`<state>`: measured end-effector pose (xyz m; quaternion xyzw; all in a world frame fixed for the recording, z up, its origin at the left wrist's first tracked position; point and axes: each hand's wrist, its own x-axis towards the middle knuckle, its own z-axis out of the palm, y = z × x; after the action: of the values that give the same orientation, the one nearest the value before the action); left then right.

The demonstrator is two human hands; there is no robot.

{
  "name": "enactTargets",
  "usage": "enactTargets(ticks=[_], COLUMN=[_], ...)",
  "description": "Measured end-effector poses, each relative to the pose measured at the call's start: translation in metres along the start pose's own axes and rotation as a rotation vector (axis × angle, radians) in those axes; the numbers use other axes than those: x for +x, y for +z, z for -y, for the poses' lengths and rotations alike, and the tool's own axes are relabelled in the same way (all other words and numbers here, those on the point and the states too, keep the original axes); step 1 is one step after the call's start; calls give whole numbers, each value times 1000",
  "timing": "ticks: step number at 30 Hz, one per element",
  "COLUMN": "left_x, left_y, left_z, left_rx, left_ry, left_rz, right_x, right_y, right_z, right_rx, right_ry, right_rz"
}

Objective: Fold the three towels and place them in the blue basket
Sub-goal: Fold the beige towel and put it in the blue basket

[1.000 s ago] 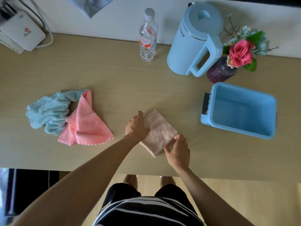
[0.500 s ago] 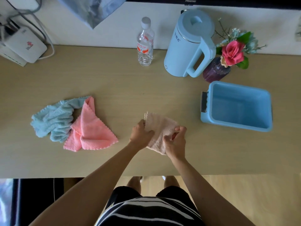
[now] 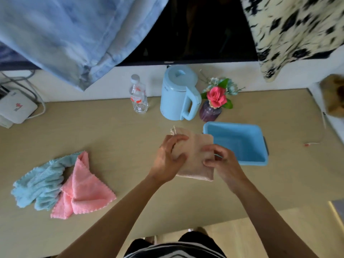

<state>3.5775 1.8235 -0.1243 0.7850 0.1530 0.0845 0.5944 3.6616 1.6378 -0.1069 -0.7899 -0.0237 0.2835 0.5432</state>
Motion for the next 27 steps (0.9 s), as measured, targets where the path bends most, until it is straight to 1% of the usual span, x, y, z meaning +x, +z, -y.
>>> enactTargets(ticks=[5,7,10,13,15,19,21,23,27], left_x=[47,64,85,100,109,123,128,131,136], left_y=[54,82,128,166,186,209,218,225,237], left_z=[-36,-44,-47,-38,-30,-16,-10,-3,12], left_rx=[96,160,266,346,394,557,622,654,675], left_ry=[-18,-32,-61,-112,-149,-192,-203,-238,-322], left_rz=[46,87,152,222,257,355,413,466,526], right_x=[25,38,58,79,95,123,132,138,148], right_y=[-82,-113,-154,-177,-185,-183,-178,-170,-158], right_z=[17,18,13,2,-10,-35,-44,-52,-68], right_rx=[-143,-256,-477,-677,-804,-921,-1034,-1159,-1271], right_ry=[-62,-81,-55,-36,-49,-20,-5,12,0], right_rz=[-47,-30,8,43,65,148,198,224,240])
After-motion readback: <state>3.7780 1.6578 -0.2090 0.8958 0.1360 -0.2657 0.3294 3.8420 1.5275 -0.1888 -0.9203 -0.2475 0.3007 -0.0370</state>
